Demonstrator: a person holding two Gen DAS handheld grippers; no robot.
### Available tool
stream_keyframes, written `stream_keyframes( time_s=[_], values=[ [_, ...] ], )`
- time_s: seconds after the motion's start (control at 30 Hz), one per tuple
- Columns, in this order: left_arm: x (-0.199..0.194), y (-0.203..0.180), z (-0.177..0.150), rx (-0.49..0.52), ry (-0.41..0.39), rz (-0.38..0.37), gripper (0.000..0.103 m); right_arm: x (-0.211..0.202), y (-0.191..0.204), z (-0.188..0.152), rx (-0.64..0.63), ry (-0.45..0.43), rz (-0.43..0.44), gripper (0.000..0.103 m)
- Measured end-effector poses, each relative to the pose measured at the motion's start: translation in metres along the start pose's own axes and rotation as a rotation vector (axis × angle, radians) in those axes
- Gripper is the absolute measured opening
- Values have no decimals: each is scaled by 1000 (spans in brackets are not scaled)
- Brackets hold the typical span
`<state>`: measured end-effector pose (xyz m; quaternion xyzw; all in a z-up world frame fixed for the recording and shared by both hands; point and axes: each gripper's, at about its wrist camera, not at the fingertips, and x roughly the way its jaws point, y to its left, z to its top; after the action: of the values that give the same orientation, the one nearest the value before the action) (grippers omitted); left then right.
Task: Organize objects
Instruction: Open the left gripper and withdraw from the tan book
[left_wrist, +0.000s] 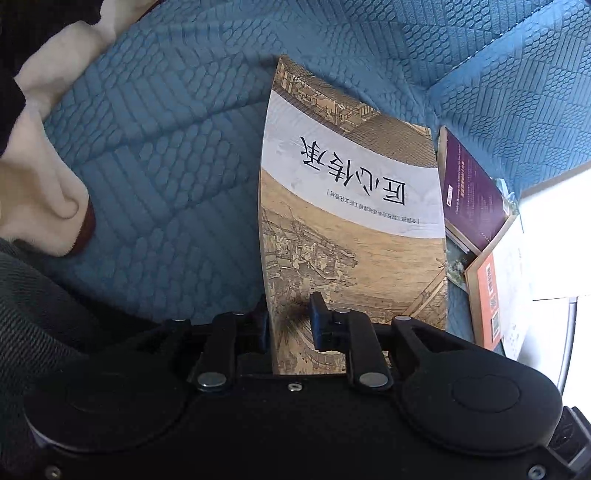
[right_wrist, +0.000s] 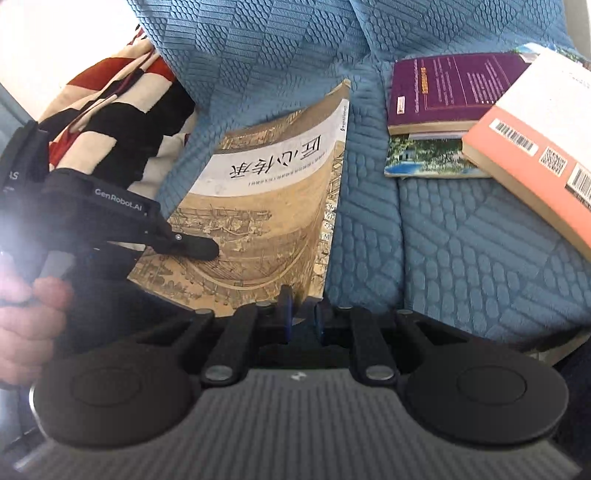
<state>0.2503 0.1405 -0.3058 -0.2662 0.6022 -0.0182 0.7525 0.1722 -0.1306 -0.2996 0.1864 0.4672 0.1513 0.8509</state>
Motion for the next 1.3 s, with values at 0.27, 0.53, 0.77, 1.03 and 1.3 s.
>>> stream_keyframes(
  time_s=[0.27,0.53,0.77,1.03,1.3],
  values=[
    [-1,7,2,-11,-25,-11,61,-1,-7,3,76,63,-17,32],
    [-28,-8,-4,67,-98,4,64,-25,0,10,33,74,-57,32],
    [-82,-43,-11,171,-231,-11,68,-74,20,36,-27,-68,-53,32],
    [-148,-85,-25,296,-359,-44,79,-145,32,67,-49,-234,-90,32],
    [-189,-118,-48,360,-455,-61,89,-189,34,63,-52,-290,-92,32]
  ],
)
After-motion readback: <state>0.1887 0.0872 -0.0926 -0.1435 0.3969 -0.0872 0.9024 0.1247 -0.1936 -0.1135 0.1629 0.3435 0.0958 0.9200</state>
